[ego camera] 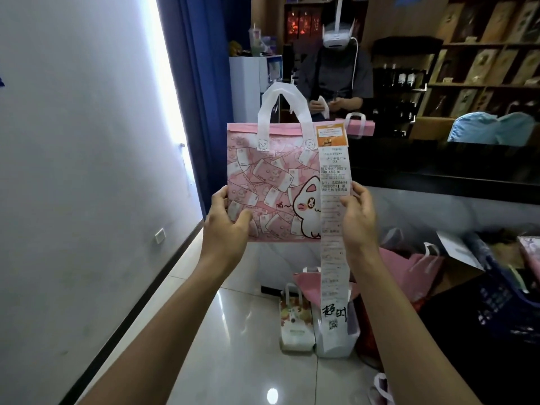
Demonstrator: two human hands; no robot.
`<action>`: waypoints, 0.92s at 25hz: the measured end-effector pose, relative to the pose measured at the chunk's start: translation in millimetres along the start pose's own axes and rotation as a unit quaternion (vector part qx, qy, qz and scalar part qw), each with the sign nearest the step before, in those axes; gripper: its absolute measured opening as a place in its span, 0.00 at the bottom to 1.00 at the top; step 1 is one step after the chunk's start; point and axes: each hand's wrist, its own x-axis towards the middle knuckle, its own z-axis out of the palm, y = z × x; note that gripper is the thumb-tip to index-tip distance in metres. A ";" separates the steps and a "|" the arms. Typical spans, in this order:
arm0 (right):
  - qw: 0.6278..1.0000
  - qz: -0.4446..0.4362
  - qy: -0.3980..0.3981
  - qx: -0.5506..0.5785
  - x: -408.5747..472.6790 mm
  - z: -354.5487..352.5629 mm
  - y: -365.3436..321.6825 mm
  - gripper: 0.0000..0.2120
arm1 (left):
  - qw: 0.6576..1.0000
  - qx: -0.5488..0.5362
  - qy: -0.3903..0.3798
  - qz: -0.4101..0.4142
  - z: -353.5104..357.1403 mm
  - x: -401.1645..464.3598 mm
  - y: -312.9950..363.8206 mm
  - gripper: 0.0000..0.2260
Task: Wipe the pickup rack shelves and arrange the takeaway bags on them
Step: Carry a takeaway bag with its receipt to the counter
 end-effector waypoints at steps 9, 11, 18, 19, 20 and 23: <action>0.999 0.024 -0.003 0.026 120.8 43.2 60.8 0.12 | 0.999 0.022 0.004 -0.029 54.4 117.9 -56.0 0.20; 0.999 0.023 0.010 0.036 149.2 56.2 69.1 0.11 | 0.999 0.014 -0.007 -0.036 65.2 151.2 -68.8 0.20; 0.998 0.009 0.051 0.042 252.1 125.7 95.8 0.11 | 0.998 0.008 -0.058 -0.030 86.9 292.0 -116.4 0.19; 0.997 0.007 0.057 0.044 267.4 136.8 98.8 0.11 | 0.997 0.009 -0.064 -0.029 89.1 312.6 -121.8 0.19; 0.997 0.004 0.065 0.044 281.5 146.5 101.0 0.10 | 0.997 0.012 -0.070 -0.029 91.4 330.8 -125.5 0.19; 0.995 -0.012 0.092 0.043 323.1 172.3 109.0 0.11 | 0.995 0.024 -0.094 -0.021 100.3 386.8 -136.9 0.21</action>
